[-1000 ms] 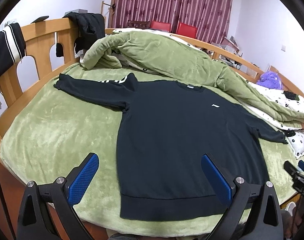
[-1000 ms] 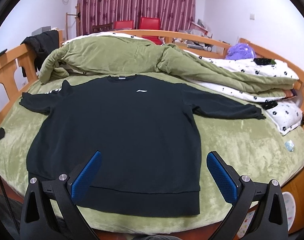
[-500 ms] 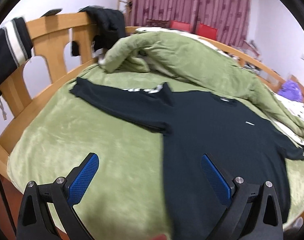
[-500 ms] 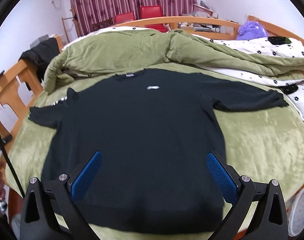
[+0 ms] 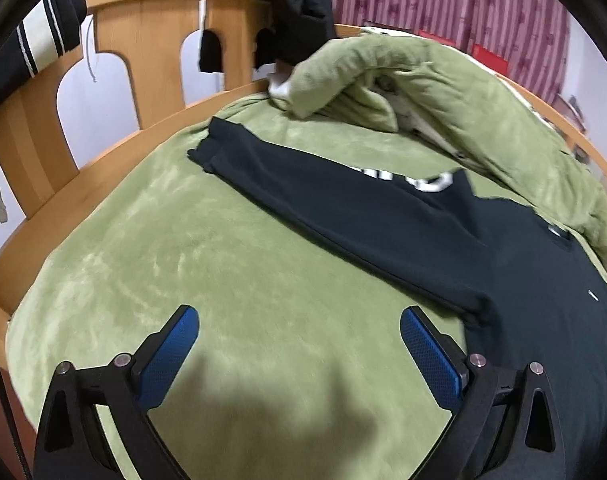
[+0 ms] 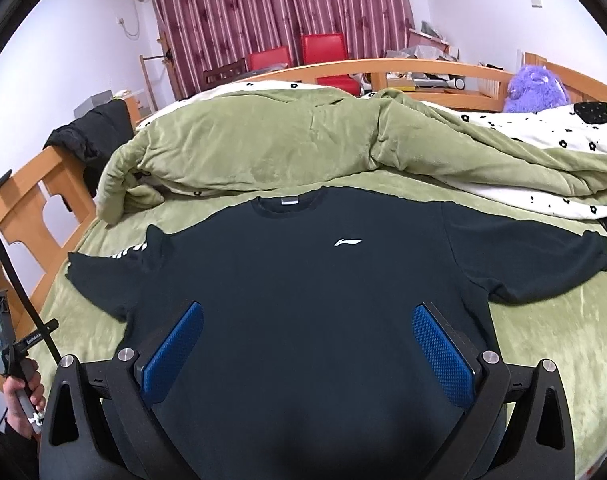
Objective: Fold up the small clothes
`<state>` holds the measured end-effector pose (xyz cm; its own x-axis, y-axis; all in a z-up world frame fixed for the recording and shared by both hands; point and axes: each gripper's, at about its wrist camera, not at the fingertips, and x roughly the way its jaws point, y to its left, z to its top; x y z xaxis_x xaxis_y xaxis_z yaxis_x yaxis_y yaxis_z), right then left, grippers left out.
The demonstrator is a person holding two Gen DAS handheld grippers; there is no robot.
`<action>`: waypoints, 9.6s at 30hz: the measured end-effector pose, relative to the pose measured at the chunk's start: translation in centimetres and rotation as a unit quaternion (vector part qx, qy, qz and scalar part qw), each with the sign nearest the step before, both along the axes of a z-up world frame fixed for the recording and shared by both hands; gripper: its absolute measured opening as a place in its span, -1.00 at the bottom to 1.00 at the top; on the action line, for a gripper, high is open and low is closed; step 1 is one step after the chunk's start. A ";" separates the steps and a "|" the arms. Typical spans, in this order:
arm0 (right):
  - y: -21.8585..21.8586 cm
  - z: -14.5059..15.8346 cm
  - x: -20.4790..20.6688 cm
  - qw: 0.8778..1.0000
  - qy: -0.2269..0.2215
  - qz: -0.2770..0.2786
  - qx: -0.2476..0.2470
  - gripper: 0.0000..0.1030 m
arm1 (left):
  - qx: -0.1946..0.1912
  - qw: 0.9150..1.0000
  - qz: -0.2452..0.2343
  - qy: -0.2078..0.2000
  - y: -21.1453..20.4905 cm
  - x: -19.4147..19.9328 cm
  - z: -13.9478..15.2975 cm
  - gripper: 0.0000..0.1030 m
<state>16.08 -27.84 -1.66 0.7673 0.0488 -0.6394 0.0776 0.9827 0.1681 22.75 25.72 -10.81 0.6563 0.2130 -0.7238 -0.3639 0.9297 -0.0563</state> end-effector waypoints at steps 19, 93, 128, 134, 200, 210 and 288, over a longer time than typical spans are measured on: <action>-2.3 -10.1 4.4 0.995 0.098 -0.012 -0.007 0.70 | -0.033 0.998 0.020 0.041 4.4 13.1 -6.7 0.53; -5.8 -1.6 -4.2 0.996 -0.018 0.020 0.091 0.70 | 0.086 0.971 -0.222 -0.028 -35.4 -0.4 5.5 0.31; 14.5 -10.0 14.6 0.985 0.031 0.158 -0.062 0.38 | 0.040 0.995 -0.075 -0.047 -11.5 2.0 1.3 0.34; 19.5 -13.7 19.0 0.974 0.050 0.207 -0.072 0.38 | 0.031 0.998 -0.056 -0.030 -9.3 2.6 0.0 0.34; -9.2 -14.1 14.3 0.994 0.055 -0.065 -0.065 -0.56 | 0.054 0.991 -0.119 0.012 -16.9 4.1 -1.8 0.34; -11.9 -13.7 13.5 0.992 0.082 -0.086 -0.034 0.00 | 0.054 0.991 -0.122 -0.001 -17.5 3.3 -0.4 0.34; 7.6 -11.6 14.3 0.996 0.041 -0.012 -0.083 -0.72 | 0.002 0.993 -0.105 -0.045 -15.4 1.5 1.8 0.46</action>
